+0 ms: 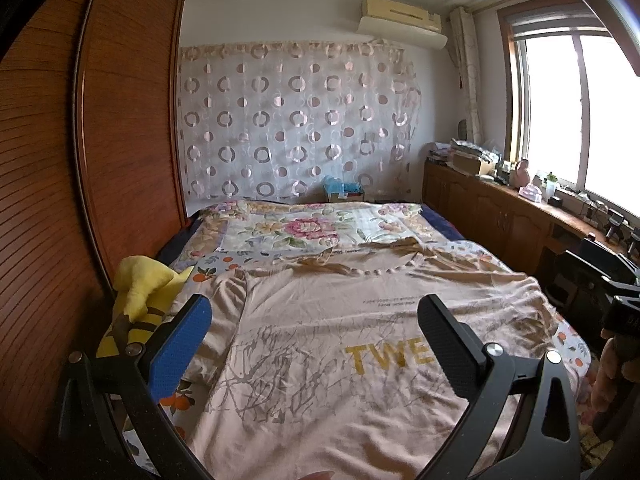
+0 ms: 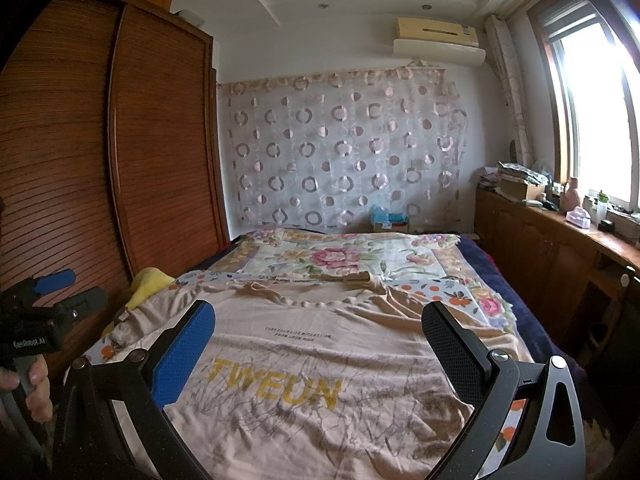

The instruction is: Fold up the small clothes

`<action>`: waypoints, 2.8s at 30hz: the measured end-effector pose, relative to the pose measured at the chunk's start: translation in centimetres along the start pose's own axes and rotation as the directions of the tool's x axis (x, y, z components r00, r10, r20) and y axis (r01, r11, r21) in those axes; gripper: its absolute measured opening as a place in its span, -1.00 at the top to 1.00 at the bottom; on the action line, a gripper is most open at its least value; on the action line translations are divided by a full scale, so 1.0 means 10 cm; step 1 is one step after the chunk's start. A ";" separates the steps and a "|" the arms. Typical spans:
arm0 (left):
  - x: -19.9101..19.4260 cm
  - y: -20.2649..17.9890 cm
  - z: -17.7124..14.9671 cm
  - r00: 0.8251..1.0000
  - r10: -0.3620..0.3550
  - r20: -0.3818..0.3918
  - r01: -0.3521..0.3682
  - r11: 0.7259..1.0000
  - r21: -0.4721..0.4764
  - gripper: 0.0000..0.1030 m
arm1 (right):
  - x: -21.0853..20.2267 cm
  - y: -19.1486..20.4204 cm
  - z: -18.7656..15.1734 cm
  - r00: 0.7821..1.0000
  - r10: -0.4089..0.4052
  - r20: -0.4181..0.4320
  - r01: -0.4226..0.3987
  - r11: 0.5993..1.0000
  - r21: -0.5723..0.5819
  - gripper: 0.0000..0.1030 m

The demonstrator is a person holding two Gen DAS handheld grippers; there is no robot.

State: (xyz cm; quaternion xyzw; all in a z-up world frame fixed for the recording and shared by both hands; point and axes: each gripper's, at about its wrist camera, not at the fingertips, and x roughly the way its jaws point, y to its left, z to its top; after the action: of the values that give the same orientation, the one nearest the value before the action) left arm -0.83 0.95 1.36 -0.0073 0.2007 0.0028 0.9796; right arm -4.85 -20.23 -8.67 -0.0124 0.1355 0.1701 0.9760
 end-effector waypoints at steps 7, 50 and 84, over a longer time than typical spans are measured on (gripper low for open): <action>0.21 0.29 -0.17 0.997 0.007 -0.076 -0.009 1.000 -0.020 -1.00 | 0.24 -0.04 -0.03 0.998 0.038 -0.054 -0.038 0.999 0.001 -1.00; 1.87 2.00 -0.60 0.880 0.033 -0.473 -0.075 0.995 -0.069 0.28 | 1.43 -0.24 0.43 0.843 0.327 -0.427 -0.381 0.923 -0.046 -0.98; 1.42 0.70 0.33 0.925 -0.195 -0.327 0.229 0.971 0.068 0.76 | 1.54 -0.24 0.39 0.835 0.376 -0.401 -0.379 0.922 0.077 -0.95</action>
State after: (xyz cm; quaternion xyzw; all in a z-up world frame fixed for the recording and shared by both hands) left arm 13.48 8.04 -1.25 0.0220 0.3536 -0.1149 0.9280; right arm 10.92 -17.11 -9.06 -0.0234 0.3353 0.3530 0.8732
